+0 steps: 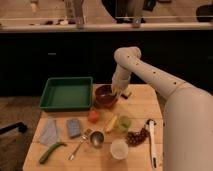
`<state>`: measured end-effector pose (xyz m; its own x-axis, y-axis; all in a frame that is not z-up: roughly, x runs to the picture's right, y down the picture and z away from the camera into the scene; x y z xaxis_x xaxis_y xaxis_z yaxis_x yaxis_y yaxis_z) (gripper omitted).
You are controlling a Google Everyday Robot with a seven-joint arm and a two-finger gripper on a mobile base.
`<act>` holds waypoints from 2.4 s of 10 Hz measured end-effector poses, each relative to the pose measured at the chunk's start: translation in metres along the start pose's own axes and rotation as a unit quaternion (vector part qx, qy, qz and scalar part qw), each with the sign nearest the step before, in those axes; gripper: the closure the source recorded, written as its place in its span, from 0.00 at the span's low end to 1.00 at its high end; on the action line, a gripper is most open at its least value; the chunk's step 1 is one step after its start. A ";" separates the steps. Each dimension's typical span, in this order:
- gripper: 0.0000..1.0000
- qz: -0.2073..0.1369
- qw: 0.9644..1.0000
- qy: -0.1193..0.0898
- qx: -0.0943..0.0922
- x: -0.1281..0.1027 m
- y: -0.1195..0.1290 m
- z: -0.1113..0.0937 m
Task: Stack bowls on top of each other
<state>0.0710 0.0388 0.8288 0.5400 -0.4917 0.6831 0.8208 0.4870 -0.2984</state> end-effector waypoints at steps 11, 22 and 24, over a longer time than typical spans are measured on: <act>1.00 0.004 0.998 0.056 0.016 0.021 -0.027 0.018; 1.00 0.043 0.998 0.040 -0.020 0.063 0.007 0.053; 1.00 0.045 0.998 0.039 -0.031 0.058 0.015 0.059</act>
<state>0.1033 0.0601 0.9034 0.6230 -0.5035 0.5986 0.7769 0.4874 -0.3986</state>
